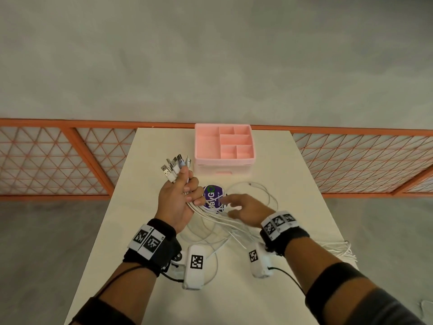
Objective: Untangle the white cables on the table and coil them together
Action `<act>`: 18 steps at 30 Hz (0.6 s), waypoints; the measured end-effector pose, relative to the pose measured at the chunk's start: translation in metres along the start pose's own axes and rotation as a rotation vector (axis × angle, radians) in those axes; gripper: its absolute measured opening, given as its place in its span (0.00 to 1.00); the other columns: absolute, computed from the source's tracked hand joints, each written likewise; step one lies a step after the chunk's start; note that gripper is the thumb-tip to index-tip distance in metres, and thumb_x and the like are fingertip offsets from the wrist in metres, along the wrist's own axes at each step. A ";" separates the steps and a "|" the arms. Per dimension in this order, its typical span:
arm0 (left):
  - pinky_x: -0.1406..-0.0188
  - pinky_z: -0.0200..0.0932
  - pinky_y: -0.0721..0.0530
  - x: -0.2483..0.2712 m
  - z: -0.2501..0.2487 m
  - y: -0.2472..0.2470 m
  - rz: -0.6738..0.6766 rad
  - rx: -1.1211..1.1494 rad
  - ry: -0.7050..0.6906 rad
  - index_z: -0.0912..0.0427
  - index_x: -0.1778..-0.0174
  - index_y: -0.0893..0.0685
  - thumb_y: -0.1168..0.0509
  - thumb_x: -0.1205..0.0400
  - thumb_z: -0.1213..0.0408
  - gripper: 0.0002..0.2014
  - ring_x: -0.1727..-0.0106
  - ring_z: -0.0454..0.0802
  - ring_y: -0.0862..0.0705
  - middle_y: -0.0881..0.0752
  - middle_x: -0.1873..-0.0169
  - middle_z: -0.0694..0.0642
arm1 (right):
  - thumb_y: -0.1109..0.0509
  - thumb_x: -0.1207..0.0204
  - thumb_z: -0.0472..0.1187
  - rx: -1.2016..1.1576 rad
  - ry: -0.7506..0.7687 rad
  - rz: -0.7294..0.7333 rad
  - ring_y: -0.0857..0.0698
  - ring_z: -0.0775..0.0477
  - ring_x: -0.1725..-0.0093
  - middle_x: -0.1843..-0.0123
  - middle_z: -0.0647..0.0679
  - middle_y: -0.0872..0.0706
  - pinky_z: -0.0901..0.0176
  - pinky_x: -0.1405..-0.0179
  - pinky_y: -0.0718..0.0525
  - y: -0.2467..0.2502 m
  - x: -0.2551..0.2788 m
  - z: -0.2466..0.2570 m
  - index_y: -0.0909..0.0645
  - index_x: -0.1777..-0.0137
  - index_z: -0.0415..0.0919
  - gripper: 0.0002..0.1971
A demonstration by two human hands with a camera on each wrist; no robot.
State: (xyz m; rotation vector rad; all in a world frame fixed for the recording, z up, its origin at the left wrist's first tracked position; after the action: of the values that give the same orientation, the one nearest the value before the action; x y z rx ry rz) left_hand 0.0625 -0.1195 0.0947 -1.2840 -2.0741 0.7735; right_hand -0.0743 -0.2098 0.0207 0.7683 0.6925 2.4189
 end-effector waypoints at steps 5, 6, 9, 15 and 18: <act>0.82 0.35 0.34 0.003 -0.002 0.001 -0.003 -0.010 0.010 0.56 0.61 0.25 0.39 0.16 0.51 0.13 0.81 0.40 0.40 0.37 0.78 0.46 | 0.30 0.19 0.49 0.134 0.044 0.045 0.19 0.51 0.60 0.60 0.45 0.12 0.56 0.55 0.22 -0.014 -0.002 0.024 0.14 0.56 0.43 0.11; 0.83 0.34 0.35 0.004 -0.002 0.005 -0.021 -0.023 0.013 0.56 0.61 0.25 0.39 0.16 0.51 0.13 0.81 0.40 0.40 0.37 0.78 0.46 | 0.31 0.18 0.49 0.110 0.048 -0.042 0.19 0.50 0.63 0.63 0.45 0.13 0.56 0.58 0.23 0.002 -0.004 0.027 0.14 0.58 0.44 0.12; 0.84 0.33 0.39 0.008 -0.001 0.025 -0.091 -0.064 0.043 0.56 0.62 0.24 0.37 0.17 0.51 0.13 0.82 0.40 0.40 0.37 0.78 0.46 | 0.33 0.16 0.42 0.087 0.053 -0.447 0.19 0.49 0.59 0.56 0.47 0.15 0.60 0.53 0.25 0.076 0.001 0.030 0.12 0.52 0.42 0.09; 0.86 0.33 0.40 0.016 0.011 0.054 -0.181 -0.072 0.126 0.55 0.63 0.23 0.37 0.15 0.50 0.15 0.82 0.40 0.41 0.37 0.79 0.46 | 0.33 0.20 0.36 -0.047 -0.096 -0.897 0.18 0.41 0.58 0.50 0.39 0.19 0.58 0.57 0.24 0.163 0.036 -0.008 0.13 0.52 0.44 0.06; 0.85 0.33 0.41 0.015 0.014 0.059 -0.217 -0.092 0.125 0.55 0.63 0.25 0.38 0.14 0.50 0.16 0.82 0.40 0.41 0.37 0.79 0.46 | 0.31 0.20 0.50 -0.227 -0.204 -0.868 0.19 0.44 0.70 0.66 0.43 0.16 0.55 0.64 0.21 0.157 0.043 -0.031 0.16 0.52 0.40 0.13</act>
State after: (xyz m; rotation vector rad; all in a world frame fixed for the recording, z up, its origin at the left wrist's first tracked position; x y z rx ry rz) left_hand 0.0813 -0.0869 0.0455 -1.1015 -2.1236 0.4950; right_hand -0.1727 -0.3106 0.1088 0.4685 0.5087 1.5674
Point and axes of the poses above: each hand's wrist, its own x-axis away from the middle knuckle, its own y-axis out of the back of the hand, z = x × y, the point moved 10 cm from there along -x, towards the middle knuckle
